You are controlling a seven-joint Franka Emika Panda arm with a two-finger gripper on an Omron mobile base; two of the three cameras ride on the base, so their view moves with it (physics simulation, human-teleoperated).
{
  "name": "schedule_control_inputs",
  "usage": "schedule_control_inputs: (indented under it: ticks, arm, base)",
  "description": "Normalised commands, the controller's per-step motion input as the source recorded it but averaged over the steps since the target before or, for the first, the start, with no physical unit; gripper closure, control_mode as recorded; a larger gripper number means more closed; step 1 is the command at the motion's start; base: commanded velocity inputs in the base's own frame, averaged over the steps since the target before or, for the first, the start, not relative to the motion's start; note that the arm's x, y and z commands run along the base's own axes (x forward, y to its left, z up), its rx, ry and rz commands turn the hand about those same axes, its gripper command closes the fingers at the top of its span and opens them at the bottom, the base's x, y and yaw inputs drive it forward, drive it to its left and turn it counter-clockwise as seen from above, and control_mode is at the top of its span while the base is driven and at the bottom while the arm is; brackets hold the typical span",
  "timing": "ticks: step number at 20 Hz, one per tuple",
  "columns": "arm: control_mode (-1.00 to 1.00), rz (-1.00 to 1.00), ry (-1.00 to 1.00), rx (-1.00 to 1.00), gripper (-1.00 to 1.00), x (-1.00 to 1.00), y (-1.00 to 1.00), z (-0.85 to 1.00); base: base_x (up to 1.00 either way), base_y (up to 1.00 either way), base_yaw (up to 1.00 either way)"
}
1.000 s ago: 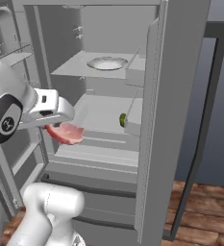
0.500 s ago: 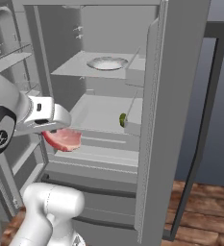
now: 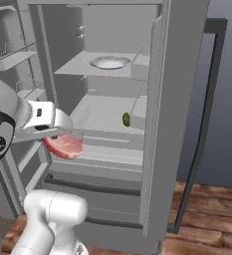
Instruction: Transport the steak from the fridge to the microwave and turn on the microwave.
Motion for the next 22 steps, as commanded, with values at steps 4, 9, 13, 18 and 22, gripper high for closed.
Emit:
schedule_control_inputs:
  ticks: [4,9,13,18,22]
  arm:
    - [1.00,0.00,0.00,0.00,1.00,0.00,0.00,0.00]
    - [1.00,0.00,0.00,0.00,1.00,0.00,0.00,0.00]
    - [1.00,0.00,0.00,0.00,1.00,0.00,0.00,0.00]
    - [1.00,0.00,0.00,0.00,1.00,0.00,0.00,0.00]
    - [1.00,0.00,0.00,0.00,1.00,0.00,0.00,0.00]
  base:
    - [-0.64,0.02,-0.17]
    - [-0.64,0.05,-0.17]
    - [-0.60,0.00,-0.17]
    - [-0.52,0.00,-0.36]
    - [-0.36,-0.08,-0.50]
